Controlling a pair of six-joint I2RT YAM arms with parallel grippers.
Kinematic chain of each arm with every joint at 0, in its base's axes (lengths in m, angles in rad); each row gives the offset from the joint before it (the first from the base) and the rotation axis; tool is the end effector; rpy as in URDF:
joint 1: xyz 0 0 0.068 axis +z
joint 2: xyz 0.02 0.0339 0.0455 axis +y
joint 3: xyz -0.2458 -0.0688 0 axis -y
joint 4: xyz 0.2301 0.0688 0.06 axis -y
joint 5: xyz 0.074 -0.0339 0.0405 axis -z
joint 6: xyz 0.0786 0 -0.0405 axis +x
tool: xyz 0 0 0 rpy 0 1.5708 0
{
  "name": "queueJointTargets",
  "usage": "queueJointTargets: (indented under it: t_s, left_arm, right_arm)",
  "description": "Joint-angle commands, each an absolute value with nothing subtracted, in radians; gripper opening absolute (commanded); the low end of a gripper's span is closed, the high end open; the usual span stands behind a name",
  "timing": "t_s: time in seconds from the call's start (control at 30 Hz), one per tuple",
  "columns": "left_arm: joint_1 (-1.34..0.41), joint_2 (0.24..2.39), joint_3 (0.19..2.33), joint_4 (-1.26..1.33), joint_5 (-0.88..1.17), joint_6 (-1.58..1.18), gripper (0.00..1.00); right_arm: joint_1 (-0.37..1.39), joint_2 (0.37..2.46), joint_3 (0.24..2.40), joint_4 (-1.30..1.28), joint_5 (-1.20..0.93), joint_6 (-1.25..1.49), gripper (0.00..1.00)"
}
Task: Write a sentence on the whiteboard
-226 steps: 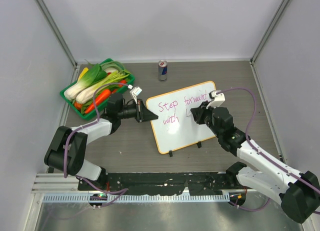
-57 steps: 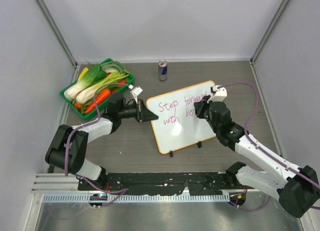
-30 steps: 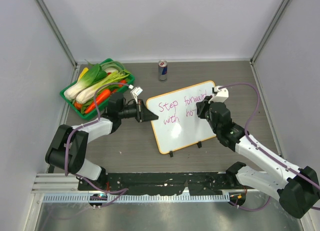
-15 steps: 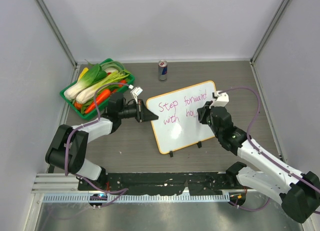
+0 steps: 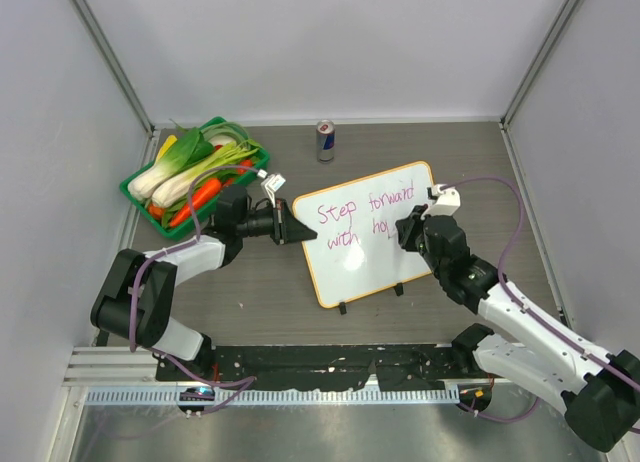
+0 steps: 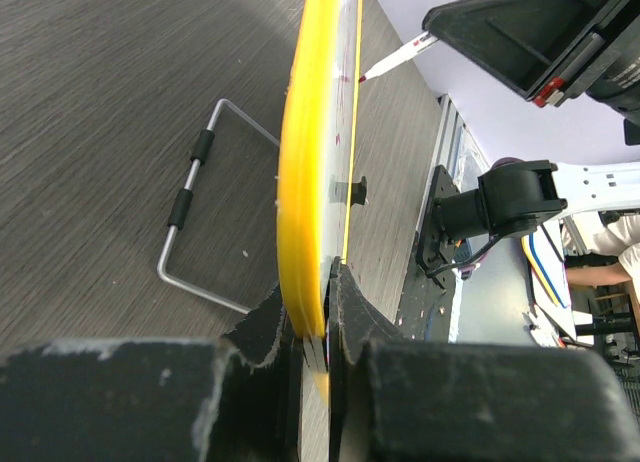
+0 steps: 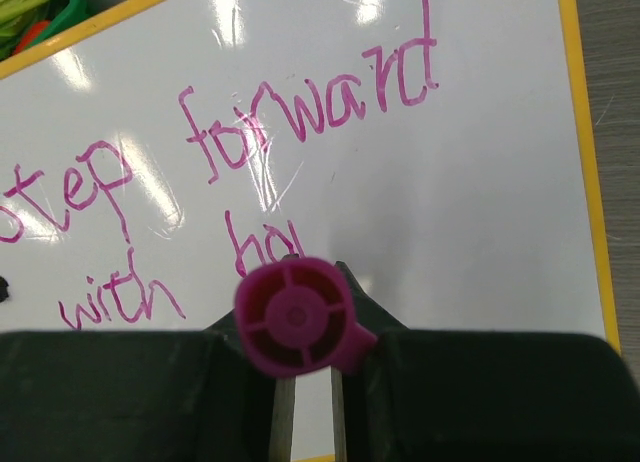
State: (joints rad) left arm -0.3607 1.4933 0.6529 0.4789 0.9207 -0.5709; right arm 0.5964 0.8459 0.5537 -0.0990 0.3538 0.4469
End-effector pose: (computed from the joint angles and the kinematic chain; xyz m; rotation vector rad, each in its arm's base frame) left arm 0.2707 -0.1690 0.1842 0.4636 2.0252 -1.4808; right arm 0.2066 0.1073 0.2323 0.0865 1.9503 0.3460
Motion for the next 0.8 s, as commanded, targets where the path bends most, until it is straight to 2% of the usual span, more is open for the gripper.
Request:
queueJointTargets:
  t_s: [0.0,0.37,0.77]
  left_arm:
    - [-0.397,1.537,0.623,0.331,0.854,-0.367,0.00]
    - [-0.399,1.540,0.624,0.328,0.857,-0.365,0.00]
    - [-0.400,1.543,0.627,0.327,0.861,-0.362,0.00]
  right_arm:
    - [0.597,0.830,0.641,-0.049,0.376,0.439,0.01]
    - [0.594,0.934,0.669,0.055,0.431,0.428,0.02]
    - [0.591,0.973,0.658,0.049,0.475,0.417,0.01]
